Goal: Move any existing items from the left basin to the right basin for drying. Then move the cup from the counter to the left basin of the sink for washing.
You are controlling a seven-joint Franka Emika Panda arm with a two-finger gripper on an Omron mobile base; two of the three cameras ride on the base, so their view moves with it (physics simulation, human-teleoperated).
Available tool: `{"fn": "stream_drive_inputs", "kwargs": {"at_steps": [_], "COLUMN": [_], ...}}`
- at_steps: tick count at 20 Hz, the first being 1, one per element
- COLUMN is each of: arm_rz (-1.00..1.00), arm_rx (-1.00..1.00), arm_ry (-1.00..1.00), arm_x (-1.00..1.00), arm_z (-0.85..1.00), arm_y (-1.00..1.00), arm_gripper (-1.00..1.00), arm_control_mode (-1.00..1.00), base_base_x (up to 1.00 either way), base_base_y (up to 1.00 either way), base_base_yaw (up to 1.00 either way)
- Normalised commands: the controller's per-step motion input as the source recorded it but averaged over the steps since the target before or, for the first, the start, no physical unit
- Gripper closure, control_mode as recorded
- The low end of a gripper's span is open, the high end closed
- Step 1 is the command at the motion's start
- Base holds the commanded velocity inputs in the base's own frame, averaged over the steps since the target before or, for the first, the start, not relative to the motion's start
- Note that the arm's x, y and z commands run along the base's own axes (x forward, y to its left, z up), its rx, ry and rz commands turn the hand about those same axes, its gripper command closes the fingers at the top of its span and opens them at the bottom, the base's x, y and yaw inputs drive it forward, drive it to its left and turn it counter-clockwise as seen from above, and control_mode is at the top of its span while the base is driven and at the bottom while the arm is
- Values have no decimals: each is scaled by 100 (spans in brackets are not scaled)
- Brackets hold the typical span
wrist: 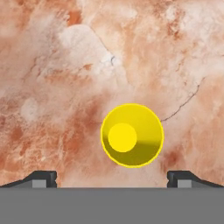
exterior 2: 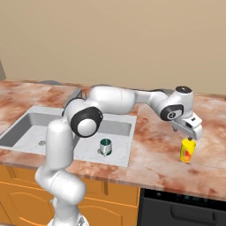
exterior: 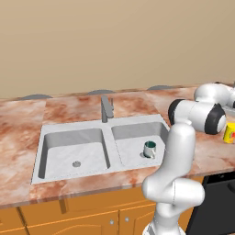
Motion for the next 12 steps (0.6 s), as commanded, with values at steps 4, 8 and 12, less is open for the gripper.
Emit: {"fn": "stream_drive_inputs", "kwargs": {"at_steps": [4, 8, 12], "arm_rz": [3, 2, 2], "arm_rx": [0, 0, 0], "arm_ry": [0, 0, 0], "arm_x": [0, 0, 0], "arm_z": [-8, -4, -6], "arm_y": [0, 0, 0], "arm_gripper": [-100, -100, -100], "arm_control_mode": [-100, -100, -100], "base_base_x": [0, 0, 0], "base_base_y": [0, 0, 0], "base_base_yaw": [0, 0, 0]}}
